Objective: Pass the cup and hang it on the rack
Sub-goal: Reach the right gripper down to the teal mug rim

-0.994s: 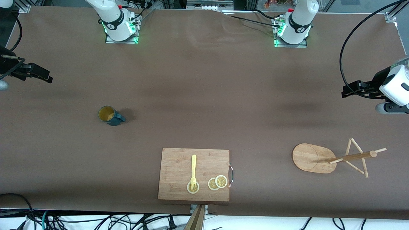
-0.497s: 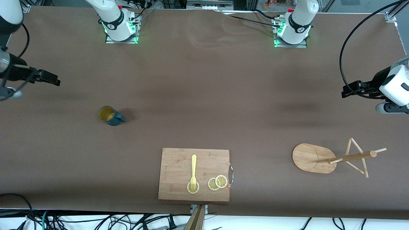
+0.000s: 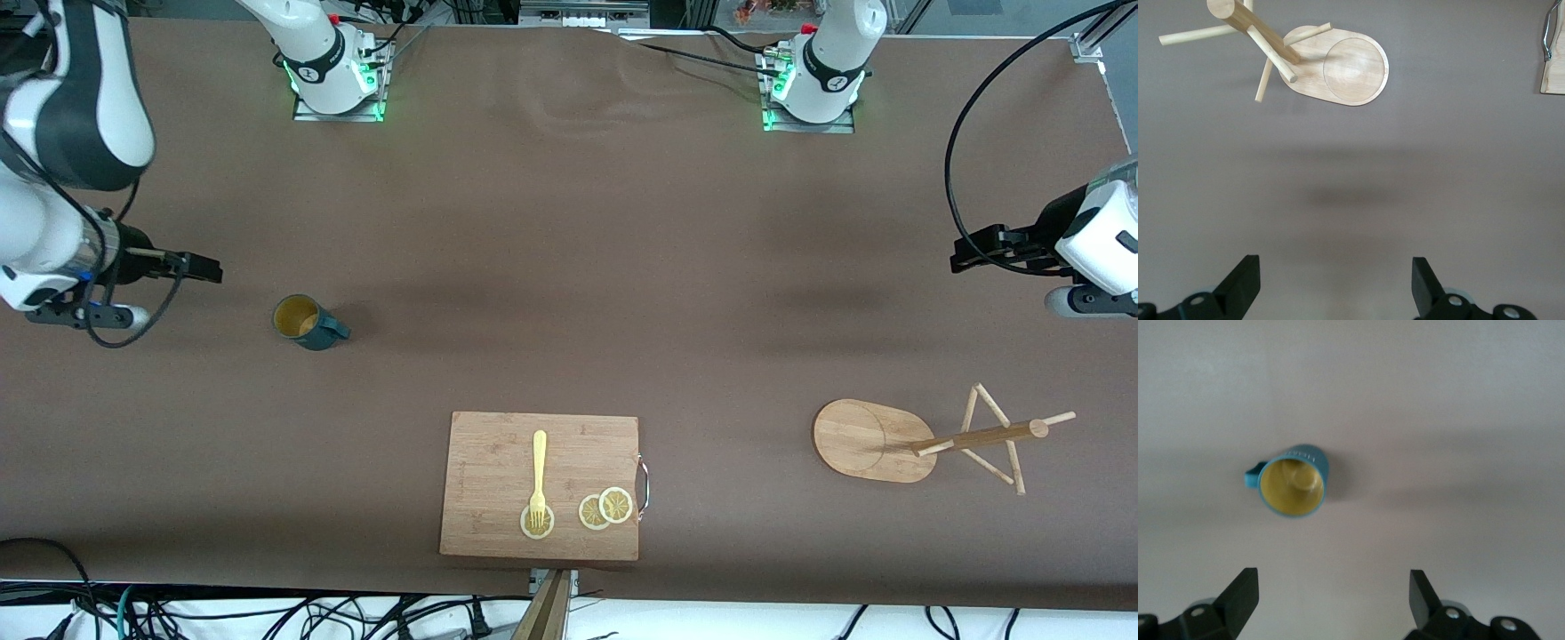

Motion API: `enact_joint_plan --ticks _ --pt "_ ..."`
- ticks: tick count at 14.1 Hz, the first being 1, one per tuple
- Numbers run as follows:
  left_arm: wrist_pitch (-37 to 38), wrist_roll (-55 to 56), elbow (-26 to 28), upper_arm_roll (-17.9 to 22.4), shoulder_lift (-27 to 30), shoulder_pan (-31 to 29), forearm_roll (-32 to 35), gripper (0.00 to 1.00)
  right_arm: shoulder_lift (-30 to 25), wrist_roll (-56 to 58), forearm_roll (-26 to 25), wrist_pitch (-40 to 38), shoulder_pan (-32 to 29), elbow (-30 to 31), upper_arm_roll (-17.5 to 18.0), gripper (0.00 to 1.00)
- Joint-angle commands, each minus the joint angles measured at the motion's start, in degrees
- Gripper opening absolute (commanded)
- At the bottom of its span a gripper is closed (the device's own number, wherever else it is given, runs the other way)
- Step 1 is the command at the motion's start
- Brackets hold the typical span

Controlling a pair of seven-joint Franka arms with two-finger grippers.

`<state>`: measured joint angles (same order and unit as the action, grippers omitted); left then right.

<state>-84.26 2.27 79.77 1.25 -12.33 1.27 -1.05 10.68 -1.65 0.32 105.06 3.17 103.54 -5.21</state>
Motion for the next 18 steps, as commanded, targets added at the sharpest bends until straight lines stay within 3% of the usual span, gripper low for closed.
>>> enact_joint_plan --ticks 1,4,7,15,16,18 --pt "0.15 0.11 -1.46 -0.02 -0.68 -0.30 -1.50 1.00 -3.64 0.33 -0.23 13.01 0.09 11.48 1.16 1.00" --pt "0.15 0.11 -1.46 -0.02 -0.68 -0.30 -1.50 1.00 -3.30 0.33 -0.14 28.49 0.26 19.75 1.78 1.00" --pt "0.15 0.11 -1.46 -0.02 -0.68 -0.30 -1.50 1.00 -2.42 0.24 -0.14 36.95 0.26 24.25 2.04 1.00" --pt "0.15 0.11 -1.46 -0.02 -0.68 -0.30 -1.50 1.00 3.47 0.24 0.21 41.27 0.35 24.96 2.75 1.00" --pt "0.15 0.11 -1.46 -0.02 -0.68 -0.30 -1.50 1.00 4.08 0.24 0.21 41.45 0.35 24.96 2.83 0.98" --pt "0.15 0.11 -1.46 -0.02 -0.68 -0.30 -1.50 1.00 5.31 0.33 0.21 42.50 0.35 24.96 2.84 0.78"
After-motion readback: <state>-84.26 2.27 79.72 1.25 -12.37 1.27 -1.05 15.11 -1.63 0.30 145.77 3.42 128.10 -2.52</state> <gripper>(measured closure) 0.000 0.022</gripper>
